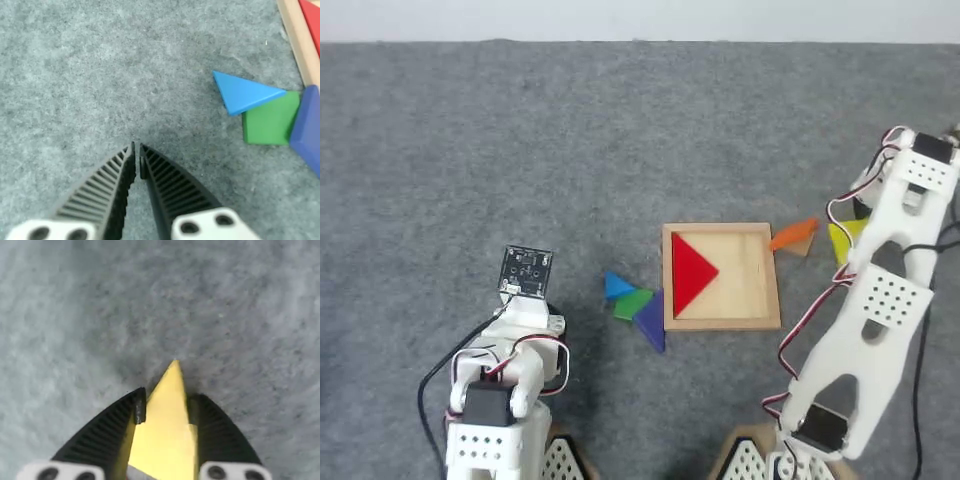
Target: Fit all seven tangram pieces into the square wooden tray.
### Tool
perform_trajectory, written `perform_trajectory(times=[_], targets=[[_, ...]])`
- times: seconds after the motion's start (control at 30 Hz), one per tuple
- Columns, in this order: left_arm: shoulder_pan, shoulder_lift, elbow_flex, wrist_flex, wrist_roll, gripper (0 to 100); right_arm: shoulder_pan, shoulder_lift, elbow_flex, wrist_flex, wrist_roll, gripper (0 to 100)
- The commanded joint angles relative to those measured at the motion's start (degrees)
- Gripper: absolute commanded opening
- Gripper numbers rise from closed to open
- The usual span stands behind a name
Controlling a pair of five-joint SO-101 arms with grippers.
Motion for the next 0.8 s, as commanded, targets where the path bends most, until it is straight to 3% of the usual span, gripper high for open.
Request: perform_trajectory(times=[0.0,0.1,0.17,0.3,0.53,0.77], targets=[[-0.35,-1.14,-0.66,0.35,-0.44,2,-0.4,-2.51,-7.47,4.62,11.43,9.9],[-0.35,-1.14,-0.66,0.35,-0.44,2,-1.54,-2.42,-12.4,8.75,20.84,6.9],[-0.35,-1.14,-0.66,0.35,-0.44,2,-1.45,-2.24,-15.56,10.42,23.3,5.7],[-0.35,-1.14,-0.66,0.35,-0.44,2,-2.24,-2.24,-17.23,11.21,23.82,13.2],[-0.35,-1.14,-0.66,0.35,-0.44,2,-12.0,-2.07,-2.73,11.21,23.3,33.4],[-0.35,-1.14,-0.66,0.35,-0.44,2,-9.45,-2.42,-0.18,11.03,21.01,34.6]])
